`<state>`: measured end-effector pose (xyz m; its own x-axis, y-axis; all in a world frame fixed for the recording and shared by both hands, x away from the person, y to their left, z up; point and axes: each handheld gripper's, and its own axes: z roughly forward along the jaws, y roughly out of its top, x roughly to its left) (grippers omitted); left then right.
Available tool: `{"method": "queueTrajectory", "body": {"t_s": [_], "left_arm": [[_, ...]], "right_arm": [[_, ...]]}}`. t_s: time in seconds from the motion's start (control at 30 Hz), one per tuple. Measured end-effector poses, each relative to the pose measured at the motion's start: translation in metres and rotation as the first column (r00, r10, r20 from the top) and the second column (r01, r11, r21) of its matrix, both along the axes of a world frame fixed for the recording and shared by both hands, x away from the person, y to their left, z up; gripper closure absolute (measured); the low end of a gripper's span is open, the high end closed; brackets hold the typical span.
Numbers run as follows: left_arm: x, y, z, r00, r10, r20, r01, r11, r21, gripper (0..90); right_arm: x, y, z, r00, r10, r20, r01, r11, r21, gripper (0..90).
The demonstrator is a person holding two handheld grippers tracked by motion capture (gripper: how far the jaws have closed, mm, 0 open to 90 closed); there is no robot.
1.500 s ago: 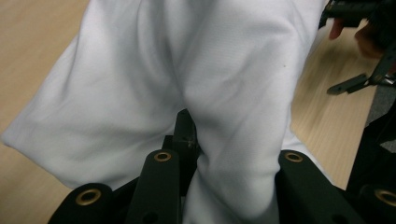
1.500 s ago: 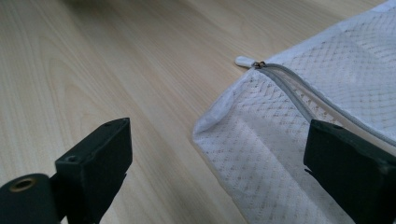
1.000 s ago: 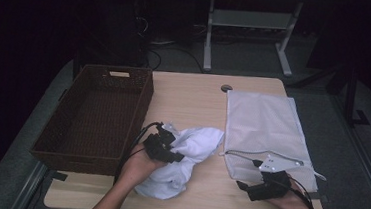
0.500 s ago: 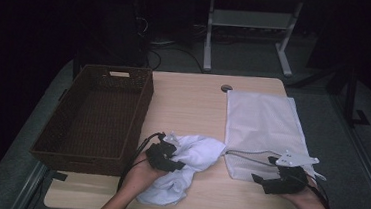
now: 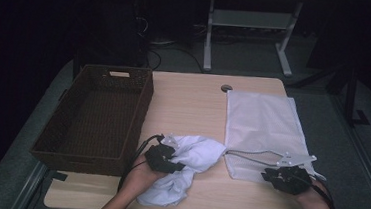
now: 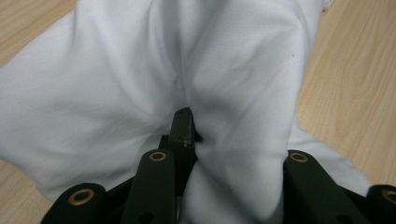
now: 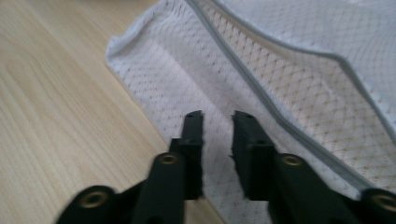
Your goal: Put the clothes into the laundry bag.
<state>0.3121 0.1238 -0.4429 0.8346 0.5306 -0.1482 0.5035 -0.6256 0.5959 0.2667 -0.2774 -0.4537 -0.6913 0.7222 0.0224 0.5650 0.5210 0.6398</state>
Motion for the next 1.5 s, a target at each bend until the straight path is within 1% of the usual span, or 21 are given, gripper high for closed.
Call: {"method": "queueTrajectory", "body": {"t_s": [0.03,0.1,0.2,0.3,0.47,0.67,0.83,1.03,1.13,1.2,1.3,1.37,1.43,1.5], "left_arm": [[0.000,0.000,0.000,1.0000,0.000,-0.001,0.000,1.0000,-0.001,68.0],[0.000,0.000,0.000,1.0000,-0.002,-0.002,0.002,1.0000,-0.002,68.0],[0.000,0.000,0.000,1.0000,-0.001,-0.001,0.001,1.0000,-0.002,67.9],[0.000,0.000,0.000,1.0000,-0.002,-0.001,0.002,1.0000,-0.002,67.9],[0.000,0.001,-0.001,1.0000,-0.004,-0.001,0.004,1.0000,-0.003,67.8],[0.000,0.001,-0.001,1.0000,-0.001,0.002,0.001,1.0000,-0.008,67.7],[-0.001,0.000,-0.001,1.0000,0.003,0.006,-0.003,1.0000,-0.009,67.6],[-0.001,0.001,-0.002,1.0000,0.003,0.007,-0.003,0.9999,-0.012,67.5],[-0.002,0.001,-0.002,1.0000,0.005,0.006,-0.005,0.9999,-0.014,67.5],[-0.002,0.001,-0.002,1.0000,0.005,0.007,-0.005,0.9999,-0.015,67.5],[-0.002,0.001,-0.002,1.0000,0.006,0.007,-0.006,0.9999,-0.014,67.5],[-0.002,0.001,-0.002,1.0000,0.005,0.008,-0.005,0.9999,-0.013,67.5],[-0.002,0.001,-0.002,1.0000,0.005,0.008,-0.005,0.9999,-0.014,67.4],[-0.002,0.001,-0.002,1.0000,0.005,0.008,-0.005,0.9999,-0.014,67.4]], "right_arm": [[0.000,0.000,-0.001,0.9999,0.006,-0.009,-0.006,1.000,-0.001,84.5],[0.001,0.001,-0.002,0.9996,0.021,-0.021,-0.021,1.000,-0.011,88.7],[0.002,0.003,-0.006,0.9985,0.040,-0.038,-0.041,0.998,-0.036,89.9],[0.004,0.007,-0.007,0.9984,0.048,-0.029,-0.049,0.998,-0.049,89.9],[0.016,0.015,-0.008,0.9996,0.028,-0.002,-0.028,0.998,-0.062,89.9],[0.035,0.030,-0.010,0.9998,0.019,0.007,-0.018,0.999,-0.038,89.9],[0.050,0.047,-0.010,0.9996,0.024,0.011,-0.024,0.999,-0.039,89.9],[0.063,0.068,-0.010,0.9991,0.041,0.010,-0.041,0.999,-0.023,89.9],[0.066,0.075,-0.010,0.9986,0.052,0.007,-0.052,0.999,-0.016,89.9],[0.063,0.071,-0.004,0.9981,0.060,0.014,-0.060,0.998,0.000,89.9],[0.056,0.056,0.005,0.9986,0.038,0.036,-0.038,0.999,-0.018,89.9],[0.048,0.038,0.006,0.9993,0.003,0.038,-0.002,0.999,-0.033,89.9],[0.040,0.022,0.006,0.9991,-0.038,0.018,0.039,0.999,-0.030,89.9],[0.030,0.006,0.004,0.9972,-0.072,0.020,0.073,0.996,-0.057,89.9]]}}
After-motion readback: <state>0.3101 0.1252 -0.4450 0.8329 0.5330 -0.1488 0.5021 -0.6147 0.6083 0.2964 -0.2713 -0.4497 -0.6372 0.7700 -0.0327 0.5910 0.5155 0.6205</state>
